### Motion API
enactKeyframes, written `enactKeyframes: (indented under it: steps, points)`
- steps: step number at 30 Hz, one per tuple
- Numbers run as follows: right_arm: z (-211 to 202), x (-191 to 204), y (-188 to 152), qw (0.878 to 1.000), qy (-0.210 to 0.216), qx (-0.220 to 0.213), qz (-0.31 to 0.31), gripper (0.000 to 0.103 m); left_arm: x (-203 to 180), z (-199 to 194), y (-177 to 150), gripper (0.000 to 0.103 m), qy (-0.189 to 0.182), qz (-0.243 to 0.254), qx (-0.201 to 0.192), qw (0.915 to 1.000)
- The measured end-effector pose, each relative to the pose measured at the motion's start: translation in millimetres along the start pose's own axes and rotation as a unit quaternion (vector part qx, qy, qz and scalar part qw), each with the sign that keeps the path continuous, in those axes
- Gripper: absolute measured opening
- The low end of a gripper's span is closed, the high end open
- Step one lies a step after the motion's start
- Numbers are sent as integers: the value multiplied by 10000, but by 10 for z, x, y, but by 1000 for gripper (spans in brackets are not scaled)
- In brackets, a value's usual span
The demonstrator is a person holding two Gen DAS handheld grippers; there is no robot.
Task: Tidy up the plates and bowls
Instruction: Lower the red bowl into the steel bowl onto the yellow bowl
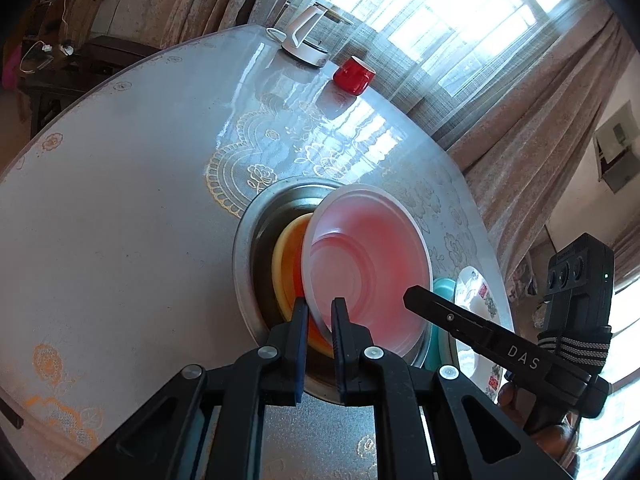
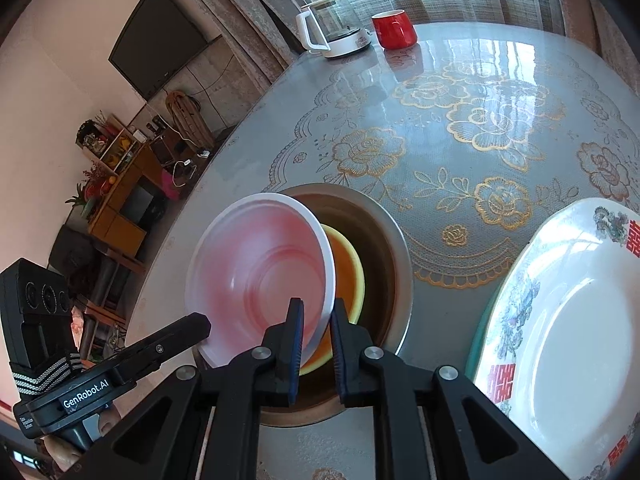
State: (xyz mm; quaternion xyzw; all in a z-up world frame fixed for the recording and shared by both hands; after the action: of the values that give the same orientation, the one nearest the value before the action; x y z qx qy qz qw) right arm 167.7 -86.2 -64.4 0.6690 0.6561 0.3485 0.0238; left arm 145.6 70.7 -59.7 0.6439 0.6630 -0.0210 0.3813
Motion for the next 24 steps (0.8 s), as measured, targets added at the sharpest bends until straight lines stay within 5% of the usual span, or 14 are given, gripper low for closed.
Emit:
enactKeyframes:
  steps: [15,24]
  points:
    - [28,-138,1,9989,-464,10,48,16,46,20,5,11,107,103,158,9998]
    - [131,-33,19,9956,-774,59,-534,17,87,47,-39,11,193,49,148,9997]
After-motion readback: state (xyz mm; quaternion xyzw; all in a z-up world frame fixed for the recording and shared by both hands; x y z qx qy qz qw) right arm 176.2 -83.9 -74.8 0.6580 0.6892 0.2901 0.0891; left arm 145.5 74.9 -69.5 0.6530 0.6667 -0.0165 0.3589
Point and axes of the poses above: each gripper's, at about its wrist camera, not at the fingertips, and z roughly the way its jaws point, x to its left, y to its top, the point moved 6 cm from there along z, roughly the way its jaws point
